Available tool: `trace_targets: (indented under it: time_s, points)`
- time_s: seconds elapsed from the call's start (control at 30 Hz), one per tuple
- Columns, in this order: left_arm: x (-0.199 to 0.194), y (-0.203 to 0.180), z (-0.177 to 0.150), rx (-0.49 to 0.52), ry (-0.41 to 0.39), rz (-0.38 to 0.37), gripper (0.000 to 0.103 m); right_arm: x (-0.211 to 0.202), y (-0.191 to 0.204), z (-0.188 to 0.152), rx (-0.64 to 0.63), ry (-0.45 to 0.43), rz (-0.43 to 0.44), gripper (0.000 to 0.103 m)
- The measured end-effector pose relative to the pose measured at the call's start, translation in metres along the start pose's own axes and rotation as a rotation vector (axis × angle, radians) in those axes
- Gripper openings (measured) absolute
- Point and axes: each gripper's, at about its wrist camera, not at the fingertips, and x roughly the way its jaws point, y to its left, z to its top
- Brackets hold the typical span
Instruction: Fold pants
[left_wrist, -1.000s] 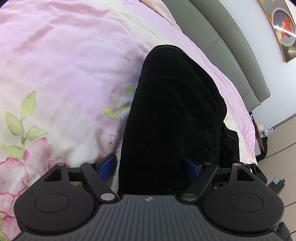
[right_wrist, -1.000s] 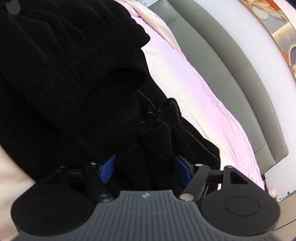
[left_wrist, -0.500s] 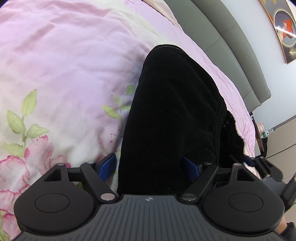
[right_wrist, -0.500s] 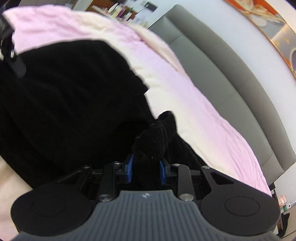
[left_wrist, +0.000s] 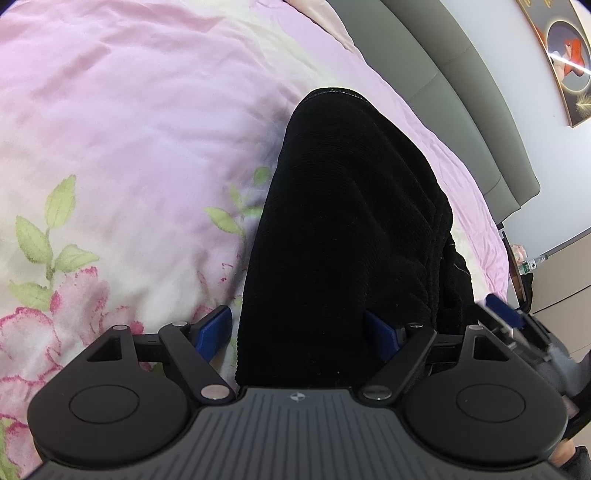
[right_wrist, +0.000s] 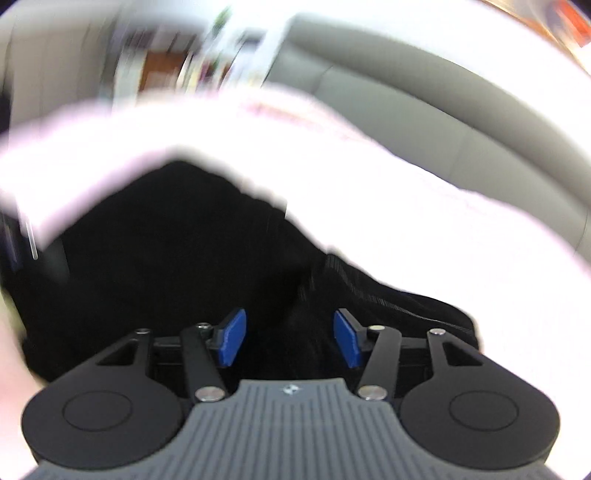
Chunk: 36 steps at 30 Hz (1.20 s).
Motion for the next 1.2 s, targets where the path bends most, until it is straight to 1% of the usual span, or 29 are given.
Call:
trace_targets:
  time_s: [0.03, 0.07, 0.13, 0.17, 0.2, 0.23, 0.27, 0.33, 0.37, 0.4, 0.43, 0.47, 0.53, 0.57, 0.63, 0.67, 0.77, 0.8, 0.83, 0.87, 0.93, 1.0, 1.1, 1.13, 1.2]
  points:
    - [0.000, 0.000, -0.001, 0.001, -0.002, -0.001, 0.095, -0.004, -0.006, 0.003, 0.078, -0.031, 0.005, 0.038]
    - [-0.001, 0.000, -0.002, 0.002, -0.003, 0.000, 0.095, -0.004, -0.010, 0.004, 0.151, -0.043, -0.016, 0.021]
    - [-0.002, -0.001, -0.003, 0.003, -0.006, 0.002, 0.095, 0.008, -0.017, 0.002, 0.241, -0.012, -0.064, 0.012]
    - [-0.002, -0.002, -0.003, 0.006, -0.009, 0.006, 0.095, 0.016, -0.019, -0.004, 0.267, 0.010, -0.082, 0.011]
    - [-0.002, -0.003, -0.003, 0.014, -0.013, 0.014, 0.095, 0.029, -0.018, -0.009, 0.270, 0.053, -0.086, 0.011]
    - [-0.003, -0.006, -0.004, 0.029, -0.020, 0.025, 0.095, 0.045, -0.016, -0.017, 0.267, 0.125, -0.077, 0.012]
    - [-0.004, -0.009, -0.004, 0.050, -0.026, 0.035, 0.095, 0.067, -0.013, -0.028, 0.276, 0.207, -0.042, 0.013]
    - [-0.006, -0.015, -0.007, 0.095, -0.045, 0.061, 0.095, 0.070, -0.009, -0.034, 0.284, 0.161, -0.051, 0.014]
    - [-0.007, -0.018, -0.008, 0.112, -0.055, 0.075, 0.096, 0.066, -0.010, -0.031, 0.310, 0.150, -0.066, 0.016]
    - [-0.007, -0.021, -0.008, 0.125, -0.057, 0.086, 0.096, 0.060, -0.012, -0.028, 0.353, 0.131, -0.080, 0.021]
    - [-0.008, -0.024, -0.007, 0.139, -0.057, 0.103, 0.096, 0.047, -0.018, -0.027, 0.413, 0.084, -0.071, 0.035]
    - [-0.010, -0.028, -0.007, 0.149, -0.057, 0.120, 0.096, 0.027, -0.021, -0.028, 0.455, 0.029, -0.056, 0.047]
    - [-0.018, -0.037, -0.006, 0.157, -0.066, 0.170, 0.094, -0.014, -0.027, -0.034, 0.513, -0.061, -0.081, 0.056]
    - [-0.024, -0.041, -0.007, 0.151, -0.090, 0.204, 0.094, -0.031, -0.030, -0.041, 0.548, -0.096, -0.095, 0.057]
    - [-0.038, -0.052, -0.014, 0.160, -0.141, 0.252, 0.094, -0.050, -0.041, -0.054, 0.630, -0.141, -0.112, 0.058]
    - [-0.044, -0.059, -0.019, 0.178, -0.170, 0.271, 0.094, -0.057, -0.047, -0.059, 0.674, -0.158, -0.120, 0.059]
    - [-0.062, -0.090, -0.034, 0.257, -0.291, 0.359, 0.094, -0.096, -0.064, -0.095, 0.782, -0.202, -0.155, 0.059]
    - [-0.066, -0.102, -0.037, 0.283, -0.325, 0.370, 0.094, -0.101, -0.070, -0.102, 0.803, -0.206, -0.162, 0.059]
    - [-0.068, -0.115, -0.038, 0.308, -0.349, 0.369, 0.094, -0.106, -0.076, -0.109, 0.816, -0.203, -0.169, 0.059]
    - [-0.067, -0.127, -0.039, 0.337, -0.359, 0.360, 0.095, -0.100, -0.085, -0.115, 0.826, -0.198, -0.175, 0.059]
    - [-0.056, -0.155, -0.035, 0.403, -0.353, 0.341, 0.095, -0.102, -0.095, -0.126, 0.858, -0.196, -0.188, 0.059]
    - [-0.036, -0.181, -0.031, 0.454, -0.315, 0.328, 0.095, -0.106, -0.110, -0.138, 0.927, -0.213, -0.189, 0.059]
    - [0.001, -0.208, -0.029, 0.480, -0.261, 0.289, 0.095, -0.113, -0.132, -0.155, 1.039, -0.243, -0.192, 0.062]
    - [0.012, -0.216, -0.029, 0.492, -0.245, 0.282, 0.095, -0.114, -0.140, -0.162, 1.094, -0.256, -0.185, 0.066]
    - [0.033, -0.230, -0.032, 0.522, -0.220, 0.279, 0.095, -0.114, -0.156, -0.175, 1.207, -0.282, -0.156, 0.067]
